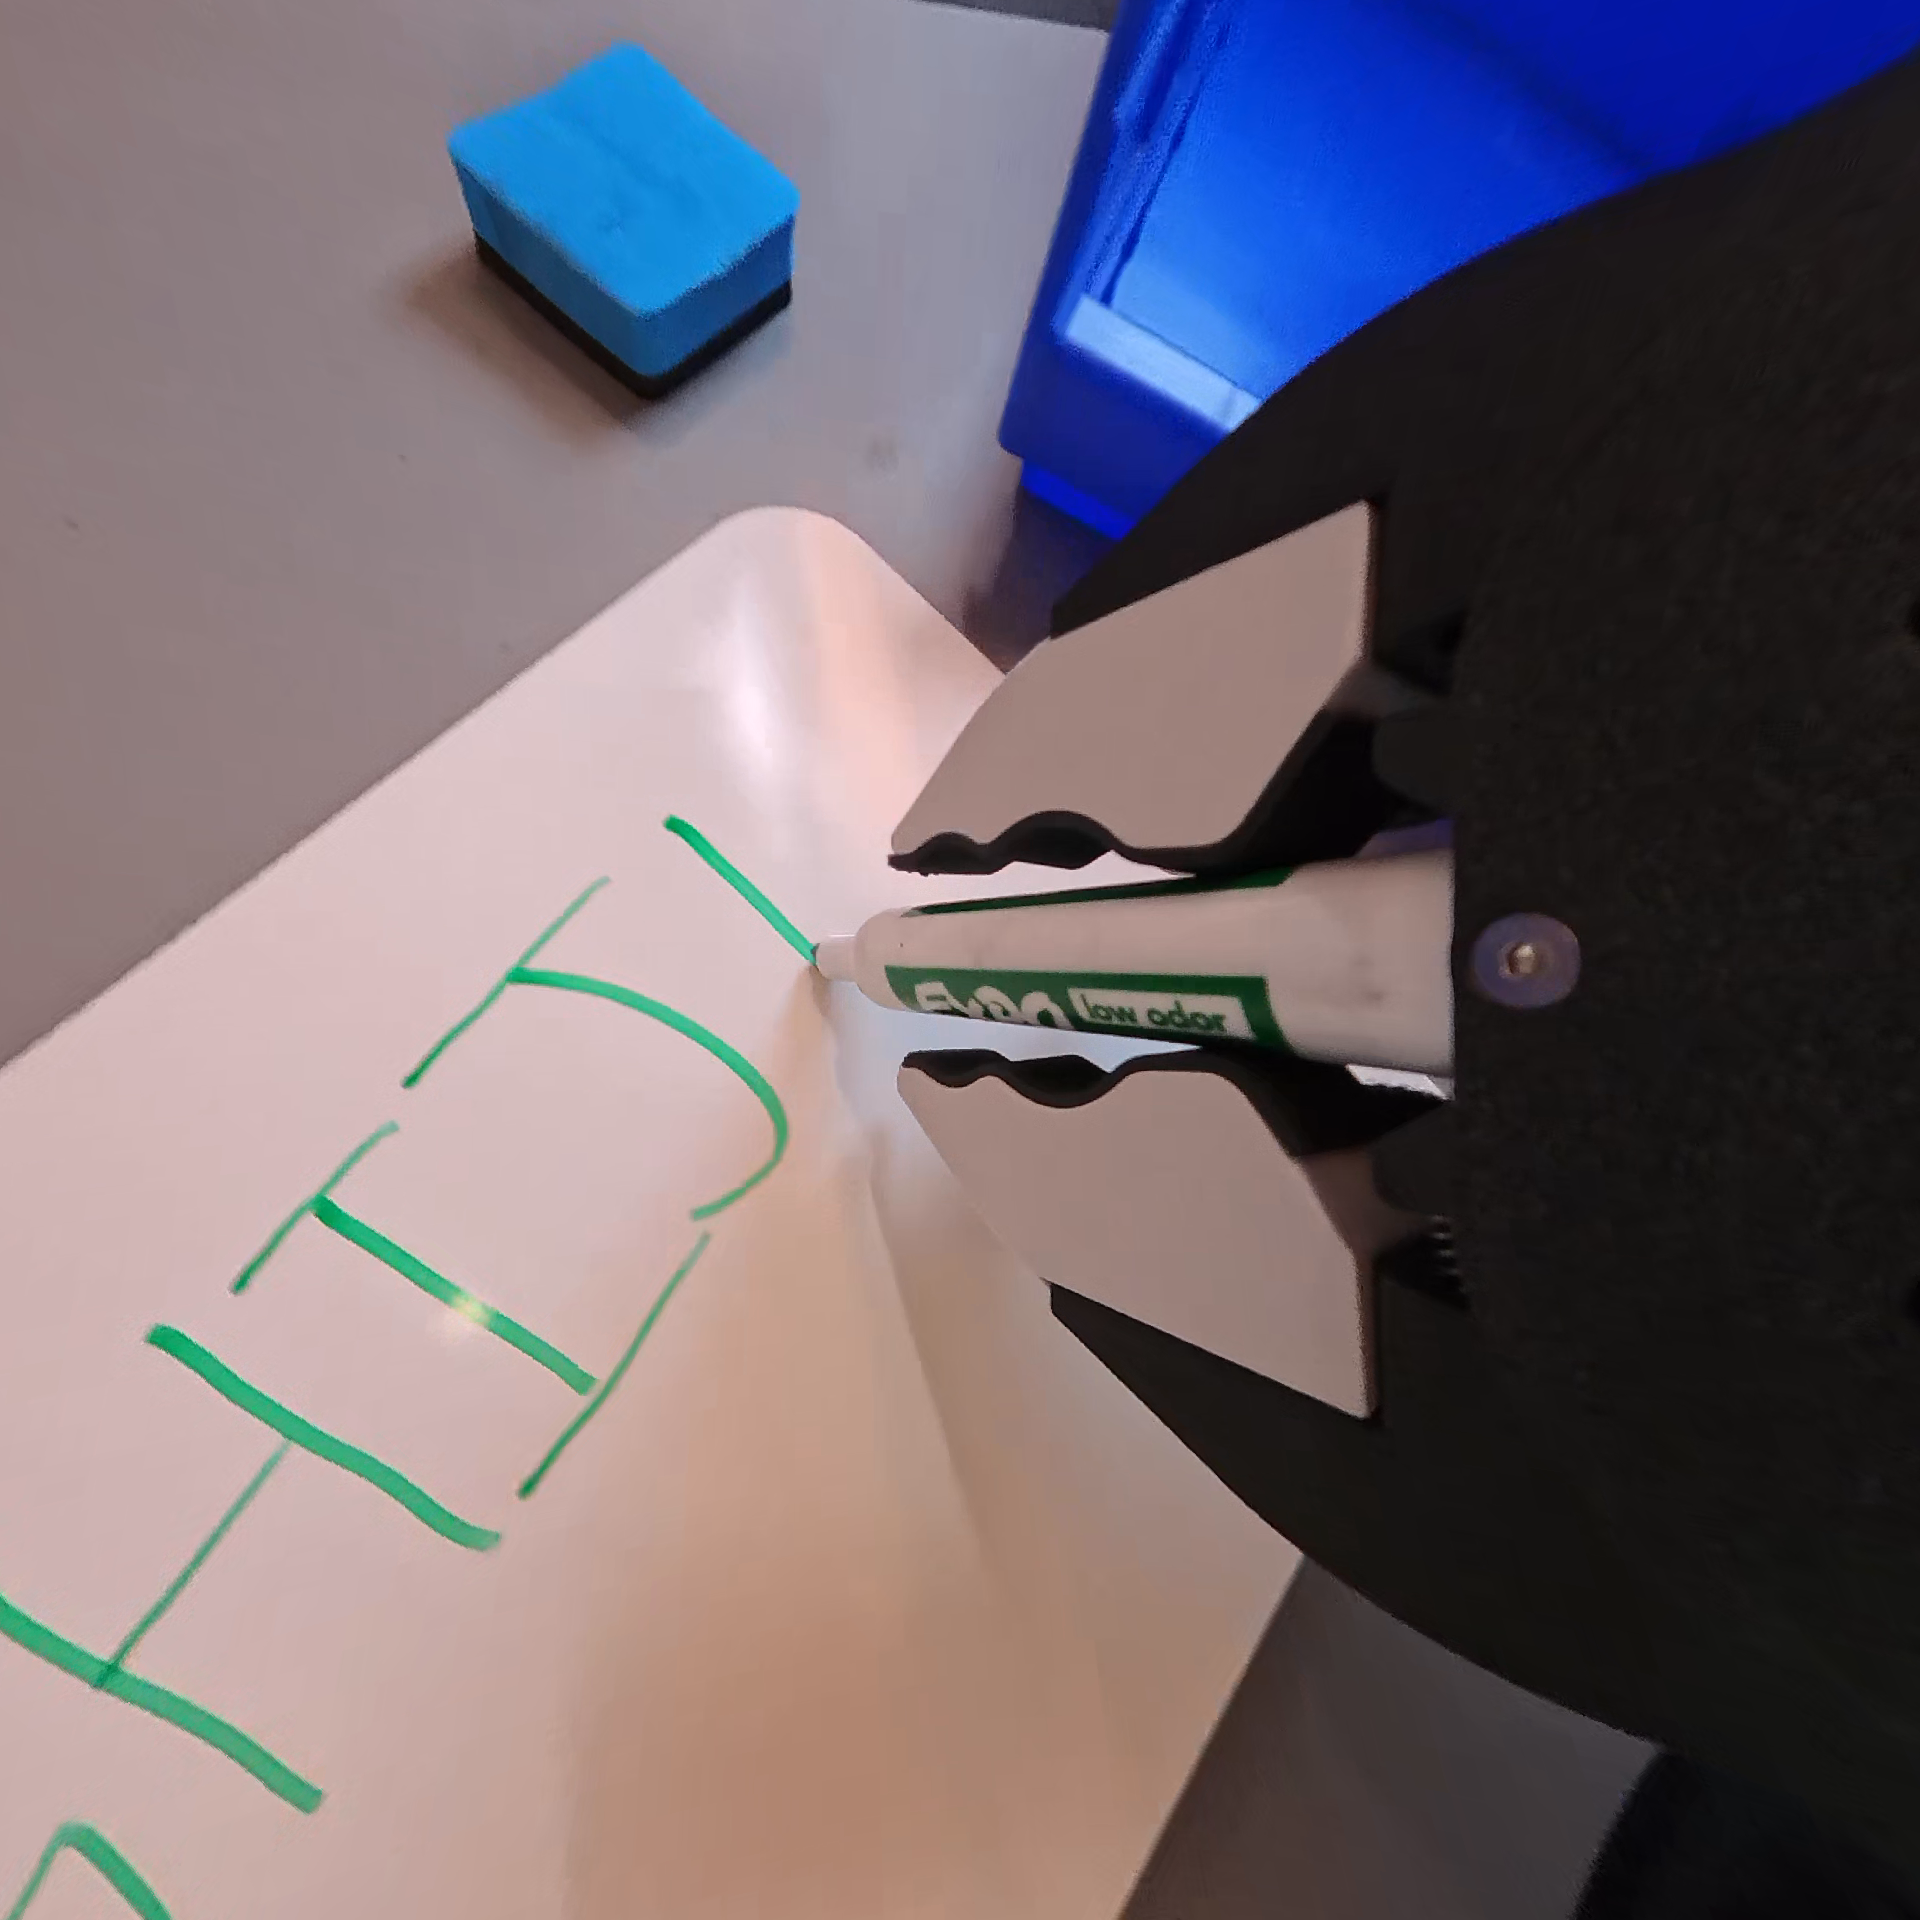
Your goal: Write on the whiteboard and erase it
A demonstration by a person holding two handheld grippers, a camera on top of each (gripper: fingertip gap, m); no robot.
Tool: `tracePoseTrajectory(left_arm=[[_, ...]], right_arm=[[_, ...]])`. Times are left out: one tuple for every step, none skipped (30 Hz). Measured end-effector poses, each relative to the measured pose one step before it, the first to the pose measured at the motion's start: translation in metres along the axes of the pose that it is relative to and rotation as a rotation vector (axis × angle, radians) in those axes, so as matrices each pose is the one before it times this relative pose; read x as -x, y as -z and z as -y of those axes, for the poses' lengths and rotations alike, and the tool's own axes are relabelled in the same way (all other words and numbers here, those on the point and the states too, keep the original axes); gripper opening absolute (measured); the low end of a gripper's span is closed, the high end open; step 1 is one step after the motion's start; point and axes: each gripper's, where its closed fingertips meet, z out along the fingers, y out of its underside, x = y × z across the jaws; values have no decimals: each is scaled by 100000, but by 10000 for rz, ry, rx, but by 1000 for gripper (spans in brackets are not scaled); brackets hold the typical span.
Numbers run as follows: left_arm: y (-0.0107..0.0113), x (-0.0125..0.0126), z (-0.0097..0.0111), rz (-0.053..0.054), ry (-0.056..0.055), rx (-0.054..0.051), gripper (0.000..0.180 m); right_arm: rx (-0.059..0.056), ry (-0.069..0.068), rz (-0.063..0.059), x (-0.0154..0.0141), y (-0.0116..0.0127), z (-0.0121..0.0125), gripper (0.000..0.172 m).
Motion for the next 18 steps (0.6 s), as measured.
tracePoseTrajectory(left_arm=[[-14,-29,9,1,-28,1,20],[-24,-46,-7,-9,-25,12,20],[-21,-22,-34,-8,-18,26,20],[-11,-8,7,2,-7,0,20],[2,-9,6,0,3,-7,20],[-5,7,0,1,2,2,20],[2,1,-4,2,2,3,20],[-6,3,1,-1,3,2,20],[-1,9,-1,1,9,0,20],[2,10,2,-2,13,-4,20],[15,14,2,-4,15,0,20],[13,9,-12,-7,15,4,20],[5,23,-6,-3,13,2,20],[20,21,-7,-1,11,-5,20],[0,3,-4,-11,14,2,20],[5,7,-3,-6,9,0,20],[5,-7,1,-2,-3,-3,20],[2,-1,-4,-3,-3,3,20]], right_arm=[[61,12,57,396,220,-380,34],[39,16,56,371,179,-299,34],[13,5,32,302,119,-204,34],[2,7,5,211,83,-137,35],[-12,9,-26,78,43,-45,35],[-64,-14,-51,-56,3,68,35],[-133,-32,-164,-320,7,221,34],[-174,-65,-119,-394,23,324,34],[-173,-110,-107,-499,47,369,34],[-135,-70,-157,-622,7,349,34],[-67,-39,-130,-584,-57,257,34],[-49,-52,-118,-572,-135,215,34],[-28,-67,-76,-482,-204,147,34],[15,-53,-47,-399,-248,57,34],[69,-31,-48,-354,-267,-50,34],[73,-14,-60,-311,-256,-81,34],[28,-34,-38,-247,-215,-27,34],[46,-47,-21,-184,-176,-64,34]])
